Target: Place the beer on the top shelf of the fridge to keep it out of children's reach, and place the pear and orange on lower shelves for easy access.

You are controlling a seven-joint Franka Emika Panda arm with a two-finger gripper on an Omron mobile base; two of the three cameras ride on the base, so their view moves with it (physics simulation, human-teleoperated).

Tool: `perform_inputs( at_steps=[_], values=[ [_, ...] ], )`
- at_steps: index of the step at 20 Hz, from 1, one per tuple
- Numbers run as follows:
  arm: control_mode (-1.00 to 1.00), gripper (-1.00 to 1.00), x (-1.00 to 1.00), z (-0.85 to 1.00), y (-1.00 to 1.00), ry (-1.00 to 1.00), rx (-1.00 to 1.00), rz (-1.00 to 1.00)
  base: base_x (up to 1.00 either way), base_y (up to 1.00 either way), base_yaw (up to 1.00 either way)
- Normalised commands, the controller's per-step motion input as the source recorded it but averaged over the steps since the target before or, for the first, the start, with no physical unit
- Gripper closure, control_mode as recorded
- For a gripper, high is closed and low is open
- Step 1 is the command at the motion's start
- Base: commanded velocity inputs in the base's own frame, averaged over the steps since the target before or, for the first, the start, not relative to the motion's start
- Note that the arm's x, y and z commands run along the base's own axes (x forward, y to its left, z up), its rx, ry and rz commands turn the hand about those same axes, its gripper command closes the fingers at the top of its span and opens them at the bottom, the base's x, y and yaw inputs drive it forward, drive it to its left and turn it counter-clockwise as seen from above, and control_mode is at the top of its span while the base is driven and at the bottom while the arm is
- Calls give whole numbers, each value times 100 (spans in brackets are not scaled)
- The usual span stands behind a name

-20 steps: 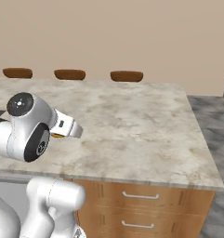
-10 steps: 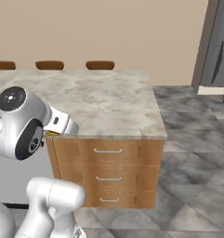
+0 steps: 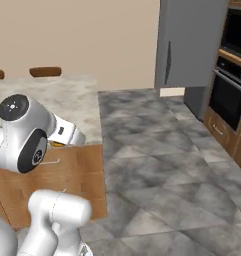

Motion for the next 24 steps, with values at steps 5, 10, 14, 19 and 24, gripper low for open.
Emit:
perform_inputs(
  at_steps=[5, 10, 14, 19, 24],
  values=[
    [100, 100, 0, 0, 0, 0, 0, 0, 81, -100, -4],
    [100, 100, 0, 0, 0, 0, 0, 0, 95, -100, 12],
    [100, 100, 0, 0, 0, 0, 0, 0, 99, -95, 29],
    [100, 100, 0, 0, 0, 0, 0, 0, 100, -56, 38],
    [100, 100, 0, 0, 0, 0, 0, 0, 100, -14, 31]
  ],
)
